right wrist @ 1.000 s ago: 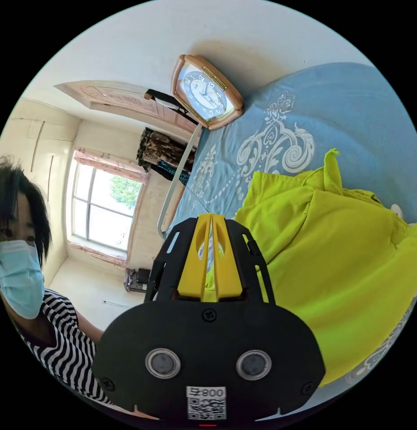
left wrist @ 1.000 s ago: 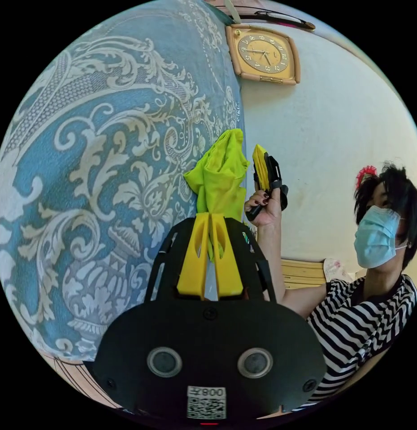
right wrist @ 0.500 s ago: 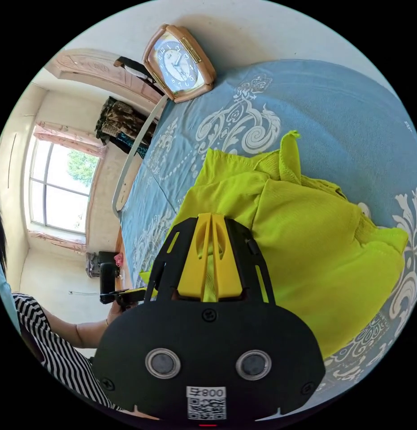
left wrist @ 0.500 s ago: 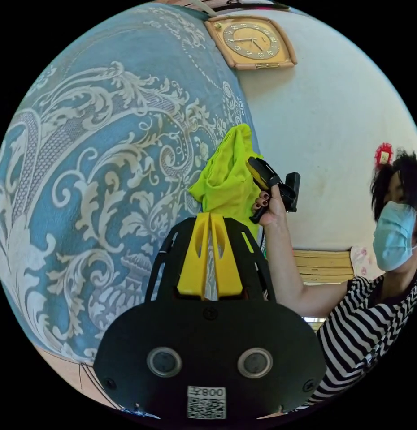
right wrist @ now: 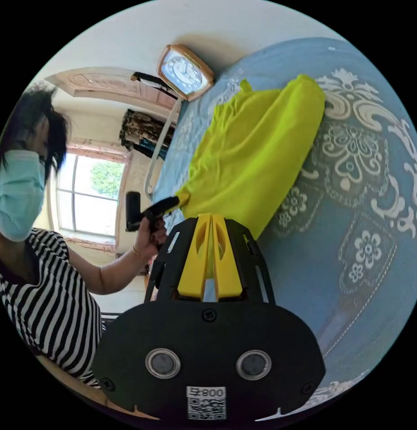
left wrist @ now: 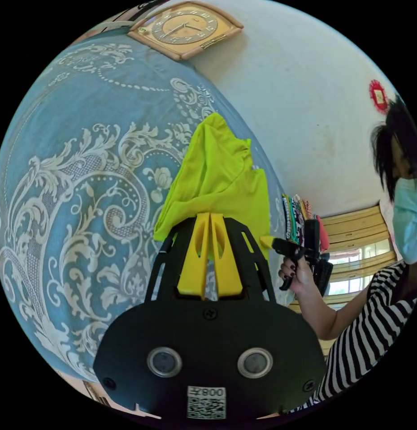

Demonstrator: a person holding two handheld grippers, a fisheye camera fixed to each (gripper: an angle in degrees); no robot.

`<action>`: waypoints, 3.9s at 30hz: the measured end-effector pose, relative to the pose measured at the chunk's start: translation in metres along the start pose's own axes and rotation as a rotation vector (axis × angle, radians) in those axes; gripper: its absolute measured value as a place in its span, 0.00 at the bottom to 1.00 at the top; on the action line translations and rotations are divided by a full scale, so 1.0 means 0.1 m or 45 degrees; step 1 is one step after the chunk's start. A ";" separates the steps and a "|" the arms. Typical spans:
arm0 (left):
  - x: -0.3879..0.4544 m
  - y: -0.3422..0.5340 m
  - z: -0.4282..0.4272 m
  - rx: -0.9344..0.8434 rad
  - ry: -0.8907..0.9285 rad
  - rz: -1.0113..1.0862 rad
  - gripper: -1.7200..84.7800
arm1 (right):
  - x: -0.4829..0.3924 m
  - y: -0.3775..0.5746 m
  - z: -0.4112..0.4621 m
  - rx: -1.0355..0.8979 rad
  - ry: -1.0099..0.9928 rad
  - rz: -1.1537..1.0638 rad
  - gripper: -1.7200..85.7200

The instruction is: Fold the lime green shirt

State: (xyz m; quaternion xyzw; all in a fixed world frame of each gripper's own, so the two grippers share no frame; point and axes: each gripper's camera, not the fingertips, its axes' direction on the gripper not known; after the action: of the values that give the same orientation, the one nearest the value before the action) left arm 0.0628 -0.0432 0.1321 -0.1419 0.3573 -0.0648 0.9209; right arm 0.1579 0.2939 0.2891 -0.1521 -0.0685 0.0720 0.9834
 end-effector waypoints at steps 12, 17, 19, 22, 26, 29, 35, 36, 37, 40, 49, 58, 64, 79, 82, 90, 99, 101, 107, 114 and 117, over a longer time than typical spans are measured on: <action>0.38 0.32 0.35 -0.058 -0.007 0.030 0.02 | -0.05 0.99 -0.18 0.219 0.216 0.037 0.09; 0.68 0.49 0.62 -0.133 0.049 0.105 0.02 | -0.13 1.36 -0.03 0.257 0.394 0.022 0.11; 0.75 0.54 0.77 -0.177 0.043 0.123 0.02 | -0.12 1.39 0.07 0.257 0.427 -0.003 0.11; 0.82 0.62 0.97 -0.210 0.071 0.110 0.02 | -0.10 1.43 0.18 0.286 0.519 -0.029 0.11; 0.89 0.74 1.17 -0.228 0.098 0.097 0.02 | -0.05 1.56 0.20 0.293 0.577 -0.058 0.09; 1.00 0.85 1.30 -0.264 0.094 0.133 0.02 | 0.02 1.71 0.13 0.313 0.583 -0.054 0.05; 1.30 1.13 1.55 -0.354 0.077 0.303 0.03 | 0.42 2.01 -0.11 0.420 0.312 0.115 0.03; 1.34 1.17 1.58 -0.366 0.075 0.333 0.03 | 0.53 2.08 -0.16 0.452 0.201 0.156 0.03; 1.43 1.24 1.63 -0.391 0.063 0.400 0.04 | 0.59 2.11 -0.18 0.467 0.143 0.179 0.03; 1.72 1.46 1.80 -0.477 -0.014 0.632 0.07 | 0.89 2.27 -0.28 0.523 -0.150 0.291 0.03; 2.28 2.07 2.26 -0.549 -0.350 1.106 0.14 | 1.18 2.48 -0.45 0.527 -0.415 0.341 0.02; 2.24 2.19 2.28 -0.477 -0.481 1.044 0.06 | 1.32 2.67 -0.64 0.506 -0.453 0.296 0.05; 2.24 2.24 2.24 -0.468 -0.523 1.096 0.06 | 1.37 2.71 -0.71 0.450 -0.418 0.319 0.14; 0.91 1.74 1.43 -0.425 0.205 0.108 0.09 | 1.25 2.81 -0.75 0.389 -0.642 0.322 0.06; 0.35 1.71 1.29 -0.168 0.670 -0.263 0.12 | 1.15 2.86 -0.82 0.406 -0.710 0.312 0.05; -0.06 1.62 1.06 0.189 0.881 -0.514 0.16 | 0.76 2.94 -1.03 0.427 -0.810 0.254 0.05; -0.39 1.54 0.78 0.386 0.858 -0.674 0.14 | 0.32 3.25 -1.15 0.421 -0.842 0.249 0.05; -0.38 1.54 0.77 0.370 0.814 -0.700 0.09 | 0.24 3.35 -1.18 0.418 -0.836 0.261 0.05; -0.11 1.63 0.75 0.289 0.775 -0.687 0.05 | -0.07 3.75 -1.34 0.407 -0.803 0.304 0.05; 0.47 1.75 0.62 0.072 0.696 -0.594 0.04 | -0.65 4.41 -1.69 0.304 -0.712 0.368 0.05; 0.81 1.82 0.60 -0.038 0.676 -0.554 0.04 | -0.96 4.73 -1.89 0.286 -0.708 0.402 0.05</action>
State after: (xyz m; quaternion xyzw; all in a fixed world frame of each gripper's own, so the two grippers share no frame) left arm 0.1667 0.1249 0.0666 -0.2066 0.5467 -0.2890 0.7582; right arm 0.0358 0.6697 -0.0462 -0.0263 -0.3012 0.2690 0.9144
